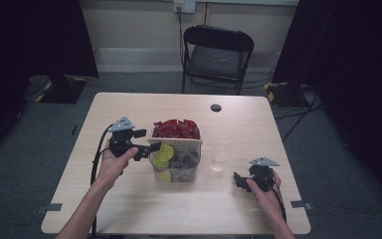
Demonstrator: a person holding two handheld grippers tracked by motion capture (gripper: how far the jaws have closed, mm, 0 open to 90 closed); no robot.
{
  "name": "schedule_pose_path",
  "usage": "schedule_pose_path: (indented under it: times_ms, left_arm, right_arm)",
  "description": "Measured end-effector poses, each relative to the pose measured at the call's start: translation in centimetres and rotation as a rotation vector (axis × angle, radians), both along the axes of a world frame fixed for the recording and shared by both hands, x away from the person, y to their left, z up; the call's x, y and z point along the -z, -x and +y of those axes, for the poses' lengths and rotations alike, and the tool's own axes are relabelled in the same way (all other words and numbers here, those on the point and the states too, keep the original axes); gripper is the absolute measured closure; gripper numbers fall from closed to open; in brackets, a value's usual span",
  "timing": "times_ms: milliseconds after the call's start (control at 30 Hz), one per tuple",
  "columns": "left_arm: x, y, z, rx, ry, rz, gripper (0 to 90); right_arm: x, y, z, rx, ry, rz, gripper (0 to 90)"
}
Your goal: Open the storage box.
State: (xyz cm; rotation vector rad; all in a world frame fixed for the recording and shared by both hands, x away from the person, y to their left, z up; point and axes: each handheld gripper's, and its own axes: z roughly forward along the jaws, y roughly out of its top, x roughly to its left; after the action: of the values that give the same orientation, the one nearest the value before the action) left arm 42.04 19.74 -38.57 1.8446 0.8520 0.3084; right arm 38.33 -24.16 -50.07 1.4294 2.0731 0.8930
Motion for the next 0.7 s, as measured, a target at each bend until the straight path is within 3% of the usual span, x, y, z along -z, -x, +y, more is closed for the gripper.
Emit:
schedule_pose_path:
  times_ms: [700]
  left_arm:
    - [-0.4,-1.4,0.5,0.003,0.0,-0.008,14.8]
  right_arm:
    - [0.0,0.0,0.0,0.0,0.0,0.0,11.2]
